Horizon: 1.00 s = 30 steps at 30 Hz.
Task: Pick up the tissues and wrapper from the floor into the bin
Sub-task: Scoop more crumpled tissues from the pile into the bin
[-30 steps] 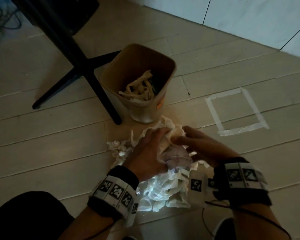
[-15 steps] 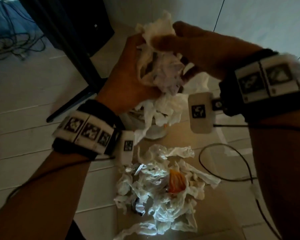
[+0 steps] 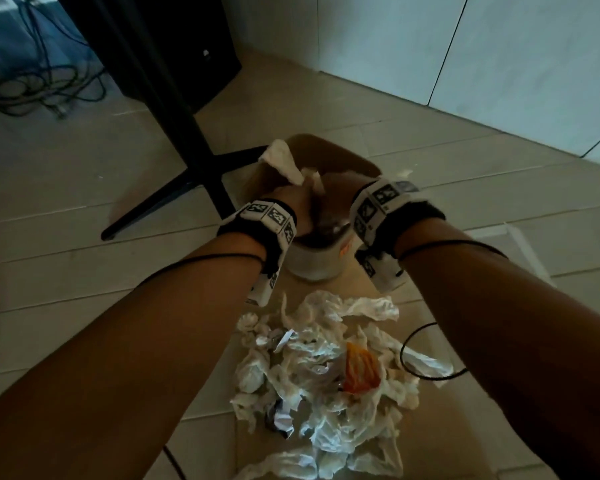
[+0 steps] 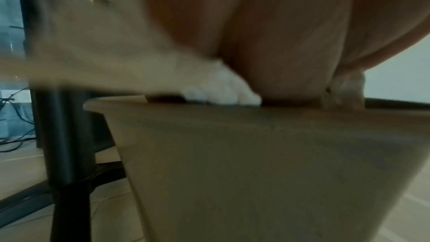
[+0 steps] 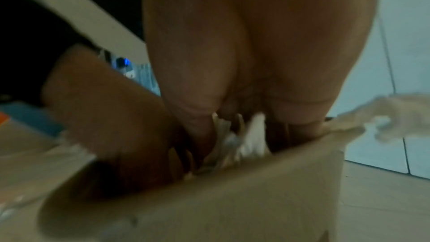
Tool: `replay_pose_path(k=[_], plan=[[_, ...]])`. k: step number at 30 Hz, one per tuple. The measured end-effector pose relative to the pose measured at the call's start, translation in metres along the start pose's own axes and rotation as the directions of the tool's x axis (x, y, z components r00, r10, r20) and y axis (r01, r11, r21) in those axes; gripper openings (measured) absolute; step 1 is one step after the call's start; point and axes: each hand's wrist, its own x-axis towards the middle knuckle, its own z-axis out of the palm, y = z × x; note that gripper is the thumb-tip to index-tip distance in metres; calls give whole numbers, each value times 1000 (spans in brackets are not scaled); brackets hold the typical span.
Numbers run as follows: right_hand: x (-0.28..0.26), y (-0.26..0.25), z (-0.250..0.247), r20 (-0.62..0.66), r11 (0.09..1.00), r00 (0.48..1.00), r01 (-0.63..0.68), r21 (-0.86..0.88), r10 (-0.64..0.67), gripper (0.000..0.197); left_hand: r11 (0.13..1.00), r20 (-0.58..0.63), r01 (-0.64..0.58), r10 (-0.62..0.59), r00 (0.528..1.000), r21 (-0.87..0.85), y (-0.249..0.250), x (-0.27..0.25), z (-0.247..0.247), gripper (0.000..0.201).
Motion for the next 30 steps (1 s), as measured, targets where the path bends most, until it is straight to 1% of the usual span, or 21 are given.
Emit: replay_pose_path(k=[2,3,4,6,7,9,11,12,13,15,16,17,18,19,21,22,23,24,26,28,30], plan=[[3,-3,11,7,1000,1000,18,0,-18,51,997,74,14,-19,997,74,1,3,5,56],[1,-4,13,-8,1000,1000,12,2,-12,47,994,107,20,-32,994,103,2,2,5,45],[-1,-3,14,-53,1000,999,10,23,-9,44,995,128,14,-27,991,102,2,0,3,42],[-6,0,9,-169,993,986,18,115,2,38,1000,120,4,-4,993,-6,1,-8,-8,46],[-9,4,7,-232,985,973,35,171,6,41,996,95,0,9,995,-93,-3,-15,-15,48],[-24,15,-1,-349,958,937,83,273,18,51,969,-11,-25,23,1000,-245,-10,-32,-25,61],[-39,31,-4,-432,904,900,139,404,55,55,915,-169,-72,4,986,-398,-10,-60,-34,76],[-46,41,-3,-468,866,879,165,472,87,54,880,-278,-111,-24,960,-462,-8,-74,-35,78],[-52,51,1,-506,823,851,183,537,141,51,844,-390,-160,-62,919,-511,-6,-86,-33,75],[-63,71,16,-554,728,782,200,656,285,45,798,-571,-214,-190,799,-564,-2,-114,-21,60],[-68,82,28,-546,691,756,178,701,360,43,779,-614,-202,-277,739,-594,-3,-122,-8,54],[-71,92,43,-502,663,752,118,740,427,41,753,-615,-166,-366,698,-637,-5,-129,8,50],[-72,101,62,-436,639,767,43,768,472,40,719,-570,-93,-458,683,-689,-10,-133,27,49],[-73,110,84,-351,623,793,-46,781,499,40,682,-481,17,-533,696,-731,-19,-131,51,50],[-70,124,131,-173,609,839,-217,763,516,45,663,-233,291,-584,778,-689,-35,-124,99,58],[-68,127,153,-86,606,853,-292,740,516,50,684,-105,393,-565,818,-614,-41,-121,120,65],[-66,128,175,5,602,858,-365,710,514,55,700,17,462,-542,841,-544,-45,-120,137,74],[-64,127,194,86,600,858,-422,679,506,60,712,124,506,-518,847,-486,-48,-118,152,82],[-60,122,226,215,594,845,-504,627,490,71,767,276,518,-441,854,-379,-53,-115,176,97],[-55,113,247,274,595,840,-529,605,468,79,811,363,499,-385,848,-307,-56,-113,189,113],[-49,103,259,285,605,847,-523,601,449,84,821,429,486,-339,838,-300,-58,-111,196,124]])
